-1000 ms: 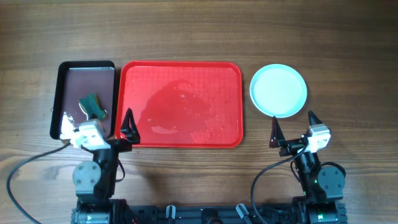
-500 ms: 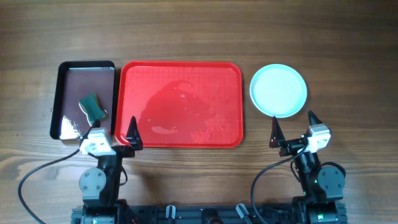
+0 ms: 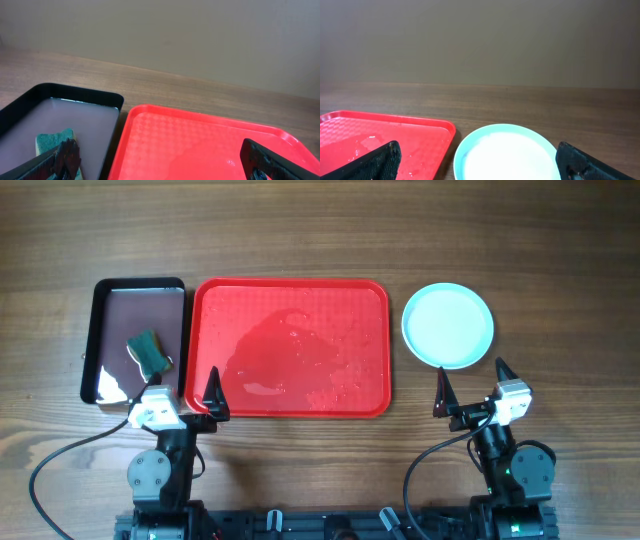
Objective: Clean dirty plates on tray and stack at the side
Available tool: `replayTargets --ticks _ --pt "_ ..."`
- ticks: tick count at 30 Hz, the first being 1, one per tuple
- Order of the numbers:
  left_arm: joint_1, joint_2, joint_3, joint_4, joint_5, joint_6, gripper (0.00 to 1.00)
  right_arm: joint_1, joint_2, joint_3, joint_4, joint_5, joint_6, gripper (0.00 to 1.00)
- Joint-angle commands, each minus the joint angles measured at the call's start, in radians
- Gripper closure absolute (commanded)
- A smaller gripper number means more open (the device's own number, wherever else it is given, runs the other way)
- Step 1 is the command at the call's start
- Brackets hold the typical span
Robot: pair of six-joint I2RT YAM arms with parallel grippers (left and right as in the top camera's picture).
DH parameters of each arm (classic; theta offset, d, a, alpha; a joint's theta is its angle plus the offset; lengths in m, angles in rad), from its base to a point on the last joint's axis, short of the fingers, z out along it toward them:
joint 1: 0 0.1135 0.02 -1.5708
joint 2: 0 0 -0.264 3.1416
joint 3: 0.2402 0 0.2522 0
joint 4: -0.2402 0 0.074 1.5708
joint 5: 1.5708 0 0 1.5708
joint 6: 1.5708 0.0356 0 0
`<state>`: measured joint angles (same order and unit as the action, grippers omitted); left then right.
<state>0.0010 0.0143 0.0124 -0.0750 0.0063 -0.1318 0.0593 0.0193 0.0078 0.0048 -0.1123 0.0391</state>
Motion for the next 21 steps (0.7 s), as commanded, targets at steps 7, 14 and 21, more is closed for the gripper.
replayTargets --ticks 7,14,21 --pt "-0.004 -0.011 -0.007 0.0 0.013 0.02 0.0 0.005 -0.008 -0.003 0.004 -0.019 -0.013 0.0" --pt "-0.004 -0.011 -0.007 0.0 0.013 0.02 0.0 0.005 -0.008 -0.003 0.004 -0.019 -0.013 0.0" --pt "-0.004 -0.011 -0.007 0.0 0.013 0.02 0.0 0.005 -0.008 -0.003 0.004 -0.019 -0.013 0.0"
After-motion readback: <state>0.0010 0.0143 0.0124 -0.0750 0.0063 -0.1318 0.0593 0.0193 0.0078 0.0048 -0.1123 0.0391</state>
